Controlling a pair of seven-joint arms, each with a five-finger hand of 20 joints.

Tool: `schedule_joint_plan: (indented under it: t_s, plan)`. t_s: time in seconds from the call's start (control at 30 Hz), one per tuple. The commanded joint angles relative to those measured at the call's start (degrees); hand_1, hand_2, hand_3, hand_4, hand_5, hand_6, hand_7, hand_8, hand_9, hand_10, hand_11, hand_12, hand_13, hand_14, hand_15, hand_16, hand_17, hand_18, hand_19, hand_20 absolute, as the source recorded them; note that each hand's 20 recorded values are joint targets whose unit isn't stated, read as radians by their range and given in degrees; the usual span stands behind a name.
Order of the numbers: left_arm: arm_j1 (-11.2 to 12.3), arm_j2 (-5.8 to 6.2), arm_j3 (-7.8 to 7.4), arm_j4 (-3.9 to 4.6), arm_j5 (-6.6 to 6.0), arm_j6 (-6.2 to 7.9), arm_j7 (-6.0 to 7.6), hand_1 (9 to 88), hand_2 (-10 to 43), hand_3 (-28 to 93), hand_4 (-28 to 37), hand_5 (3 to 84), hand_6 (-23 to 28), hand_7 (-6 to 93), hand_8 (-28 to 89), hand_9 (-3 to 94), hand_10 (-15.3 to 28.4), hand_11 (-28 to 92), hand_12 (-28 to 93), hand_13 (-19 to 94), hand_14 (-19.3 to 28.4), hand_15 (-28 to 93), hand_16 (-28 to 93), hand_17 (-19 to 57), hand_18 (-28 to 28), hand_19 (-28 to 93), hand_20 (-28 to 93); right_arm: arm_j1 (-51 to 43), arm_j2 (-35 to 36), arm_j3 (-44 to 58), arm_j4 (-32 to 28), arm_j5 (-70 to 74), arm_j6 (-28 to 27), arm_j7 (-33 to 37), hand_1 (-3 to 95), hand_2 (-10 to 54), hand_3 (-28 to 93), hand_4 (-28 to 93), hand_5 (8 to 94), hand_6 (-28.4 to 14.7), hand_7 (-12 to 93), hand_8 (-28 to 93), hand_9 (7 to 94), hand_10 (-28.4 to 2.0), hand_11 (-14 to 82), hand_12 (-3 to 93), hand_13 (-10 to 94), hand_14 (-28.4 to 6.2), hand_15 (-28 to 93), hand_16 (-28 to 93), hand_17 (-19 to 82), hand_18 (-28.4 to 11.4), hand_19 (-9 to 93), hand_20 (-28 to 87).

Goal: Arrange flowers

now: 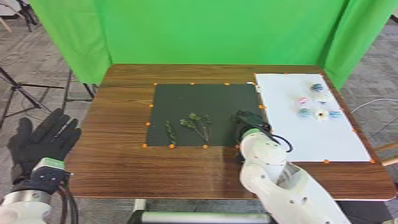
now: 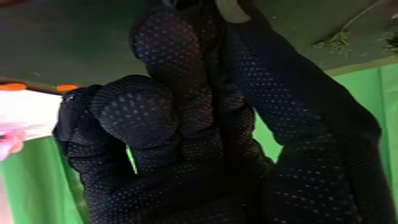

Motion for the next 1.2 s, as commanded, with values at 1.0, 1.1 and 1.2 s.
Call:
schedule_joint_plan:
  t_s: [1.0,1.1,1.2]
  plan:
    - [1.3,-0.9,-0.8,0.1,-1.88,-0.42,0.67,24.8,13.2,71,-28.3,36.6,7.0,17.5,-11,28.8,13.5,22,8,19,13.4,33,-10,-2.0,11.0,28,7,-3.5,2.2,8.7,-7.1,11.1,-1.7,2.9,42.5,5.9,73,-19,71.0,-5.3,43,28,82.0,-18.8,14.2,17.3,81,-10.4,57,31,44,-28.4,92,31]
    - [1.3,-0.98,-0.73,0.09,-1.73,-0.68,0.52,24.7,13.2,71,-28.3,36.6,7.1,17.4,-11,28.9,13.5,23,8,19,13.4,33,-10,-2.0,11.0,28,7,-3.8,1.8,8.8,-7.0,12.7,-2.8,3.4,43.6,8.9,72,-19,64.0,-6.5,55,30,79.5,-20.2,12.3,15.1,82,-10.6,55,31,44,-28.4,93,30]
    - [0.9,-1.04,-0.58,0.3,-1.53,-0.79,0.22,24.7,13.2,71,-28.3,36.6,7.1,17.3,-11,28.9,13.4,23,8,19,13.4,33,-10,-1.9,11.0,28,7,-3.6,1.3,8.7,-6.4,13.4,-4.4,3.5,43.9,12.1,71,-20,62.3,-7.1,57,31,78.4,-20.6,11.7,14.6,82,-11.0,54,31,43,-28.4,93,29]
